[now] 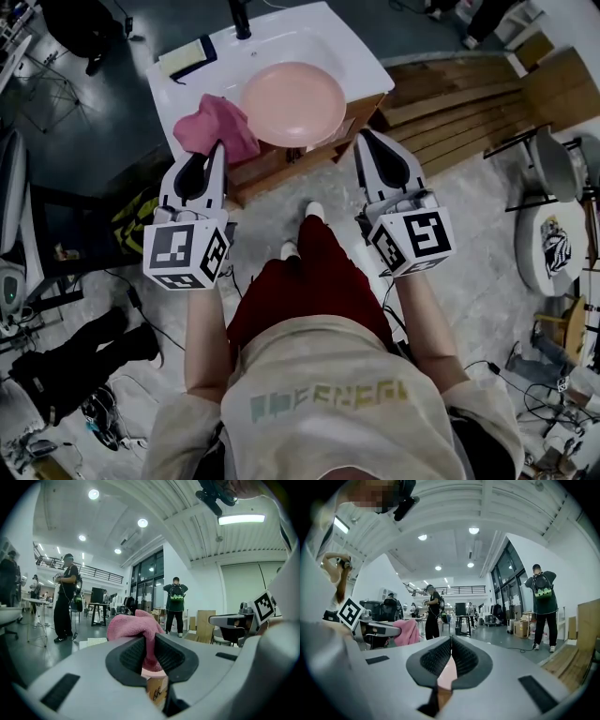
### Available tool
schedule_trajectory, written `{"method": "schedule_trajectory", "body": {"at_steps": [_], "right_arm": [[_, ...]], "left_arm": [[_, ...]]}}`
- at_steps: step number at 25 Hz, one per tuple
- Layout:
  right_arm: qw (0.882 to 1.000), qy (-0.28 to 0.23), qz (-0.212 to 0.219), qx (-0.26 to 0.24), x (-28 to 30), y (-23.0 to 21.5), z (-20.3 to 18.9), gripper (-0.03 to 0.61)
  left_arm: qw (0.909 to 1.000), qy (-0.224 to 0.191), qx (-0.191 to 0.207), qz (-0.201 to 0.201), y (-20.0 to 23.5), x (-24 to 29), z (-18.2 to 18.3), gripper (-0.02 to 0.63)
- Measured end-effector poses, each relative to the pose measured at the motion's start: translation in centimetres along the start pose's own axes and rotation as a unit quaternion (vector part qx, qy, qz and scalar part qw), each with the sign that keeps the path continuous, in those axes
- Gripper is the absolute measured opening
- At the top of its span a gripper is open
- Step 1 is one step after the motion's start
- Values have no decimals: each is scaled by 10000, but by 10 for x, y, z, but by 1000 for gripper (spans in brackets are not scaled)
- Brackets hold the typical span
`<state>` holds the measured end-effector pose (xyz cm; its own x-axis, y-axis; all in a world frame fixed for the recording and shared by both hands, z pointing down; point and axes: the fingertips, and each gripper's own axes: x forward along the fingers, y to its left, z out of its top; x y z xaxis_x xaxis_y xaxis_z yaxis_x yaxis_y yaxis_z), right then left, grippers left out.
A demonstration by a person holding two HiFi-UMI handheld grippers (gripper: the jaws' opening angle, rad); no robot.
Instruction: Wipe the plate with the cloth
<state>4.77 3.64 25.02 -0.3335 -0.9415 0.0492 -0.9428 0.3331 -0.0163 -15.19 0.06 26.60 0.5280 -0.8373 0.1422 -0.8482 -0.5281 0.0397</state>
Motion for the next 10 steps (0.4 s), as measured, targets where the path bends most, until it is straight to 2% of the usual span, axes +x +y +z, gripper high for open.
{"method": "schedule_trajectory", "body": {"at_steps": [10], "right_arm": [[10000,20,-53,-41,-3,4,1,38]], "left_arm": [[10000,-54,-33,-70,-1,-2,3,61]]}}
